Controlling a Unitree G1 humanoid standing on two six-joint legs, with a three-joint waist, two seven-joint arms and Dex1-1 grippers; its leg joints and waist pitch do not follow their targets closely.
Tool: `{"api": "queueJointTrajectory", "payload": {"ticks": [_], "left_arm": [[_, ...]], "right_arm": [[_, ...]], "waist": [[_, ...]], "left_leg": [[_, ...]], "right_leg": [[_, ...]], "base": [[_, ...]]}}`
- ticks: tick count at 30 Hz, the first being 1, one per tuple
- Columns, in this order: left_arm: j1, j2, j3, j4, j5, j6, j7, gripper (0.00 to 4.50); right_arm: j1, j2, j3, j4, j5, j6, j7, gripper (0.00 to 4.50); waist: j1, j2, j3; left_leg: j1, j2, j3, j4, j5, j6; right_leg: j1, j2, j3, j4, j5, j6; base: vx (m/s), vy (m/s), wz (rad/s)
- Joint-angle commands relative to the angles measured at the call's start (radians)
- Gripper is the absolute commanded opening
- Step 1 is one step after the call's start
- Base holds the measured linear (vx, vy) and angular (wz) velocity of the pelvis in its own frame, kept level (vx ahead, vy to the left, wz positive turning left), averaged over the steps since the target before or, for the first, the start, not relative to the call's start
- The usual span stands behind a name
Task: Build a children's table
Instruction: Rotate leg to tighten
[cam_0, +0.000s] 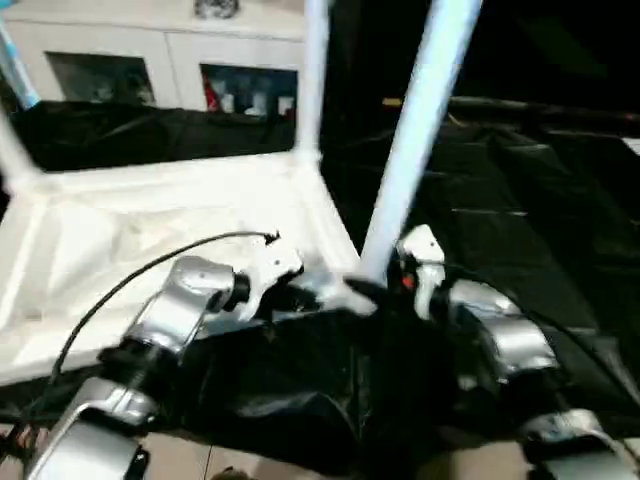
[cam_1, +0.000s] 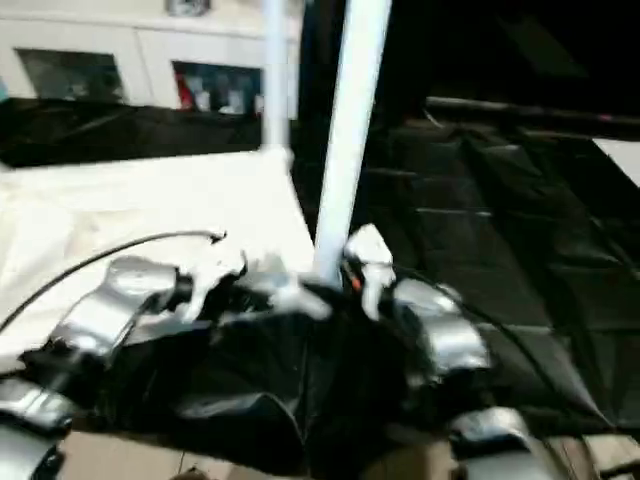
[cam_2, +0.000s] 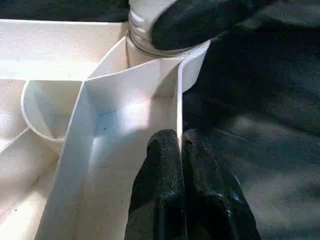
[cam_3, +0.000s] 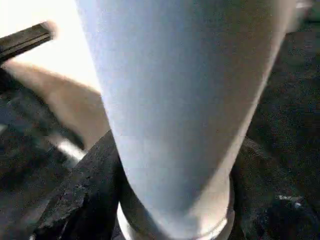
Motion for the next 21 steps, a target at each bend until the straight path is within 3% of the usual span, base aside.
{"api": "queueJointTrajectory", "payload": {"ticks": [1,3,8,9,12,14,16,21], "left_arm": [[-0.046,-0.059,0.030,0.006,-0.023,0.003,0.086,0.00],[-0.078,-0.100,0.041,0.052,-0.003,0.011,0.183,0.00],[-0.106,-0.146,0.046,0.091,0.009,0.004,0.247,0.00],[-0.105,-0.148,0.043,0.089,0.011,0.000,0.241,0.00],[-0.095,-0.139,0.032,0.072,0.012,-0.017,0.210,0.00],[-0.061,-0.111,0.014,0.031,-0.009,-0.053,0.123,0.00],[-0.051,-0.102,0.010,0.018,-0.014,-0.061,0.099,0.00],[0.000,-0.040,-0.022,-0.047,-0.033,-0.084,-0.043,0.00]], "right_arm": [[-0.006,0.057,0.028,0.048,-0.025,0.018,-0.086,2.62],[-0.034,0.126,0.012,0.097,-0.036,0.009,-0.211,2.62],[-0.065,0.197,0.036,0.140,-0.054,-0.069,-0.225,2.62],[-0.066,0.202,0.041,0.139,-0.054,-0.080,-0.209,3.18],[-0.067,0.199,0.040,0.135,-0.046,-0.078,-0.172,3.32],[-0.069,0.160,0.053,0.124,-0.047,-0.084,-0.090,3.34],[-0.066,0.141,0.060,0.114,-0.043,-0.081,-0.051,3.75],[-0.045,0.024,0.097,0.044,-0.023,-0.083,0.159,3.75]], "waist": [[-0.003,0.004,-0.062],[-0.003,0.006,-0.061],[0.003,0.006,-0.067],[0.004,0.005,-0.068],[0.005,0.006,-0.066],[0.004,0.007,-0.066],[0.003,0.006,-0.066],[0.004,0.008,-0.066]], "left_leg": [[0.002,0.019,-0.012,-0.069,-0.246,0.003],[0.008,0.021,-0.010,-0.069,-0.248,0.005],[-0.001,0.025,-0.007,-0.071,-0.205,0.022],[-0.003,0.025,-0.006,-0.072,-0.192,0.028],[-0.004,0.024,-0.005,-0.072,-0.190,0.035],[-0.003,0.026,-0.007,-0.073,-0.208,0.036],[-0.005,0.027,-0.007,-0.074,-0.207,0.038],[-0.004,0.030,-0.006,-0.073,-0.199,0.051]], "right_leg": [[0.048,-0.081,0.049,-0.103,-0.532,-0.048],[0.041,-0.081,0.053,-0.105,-0.513,-0.056],[0.051,-0.081,0.061,-0.087,-0.391,-0.089],[0.053,-0.080,0.062,-0.083,-0.366,-0.094],[0.054,-0.081,0.062,-0.084,-0.366,-0.099],[0.054,-0.083,0.061,-0.086,-0.393,-0.093],[0.056,-0.082,0.062,-0.085,-0.387,-0.094],[0.058,-0.082,0.064,-0.082,-0.361,-0.108]], "base": [[0.000,0.000,0.00],[0.000,0.000,0.00],[0.000,0.000,0.00],[0.000,0.000,0.00],[0.000,0.000,0.00],[0.000,0.000,0.00],[0.000,0.000,0.00],[0.000,0.000,0.00]]}}
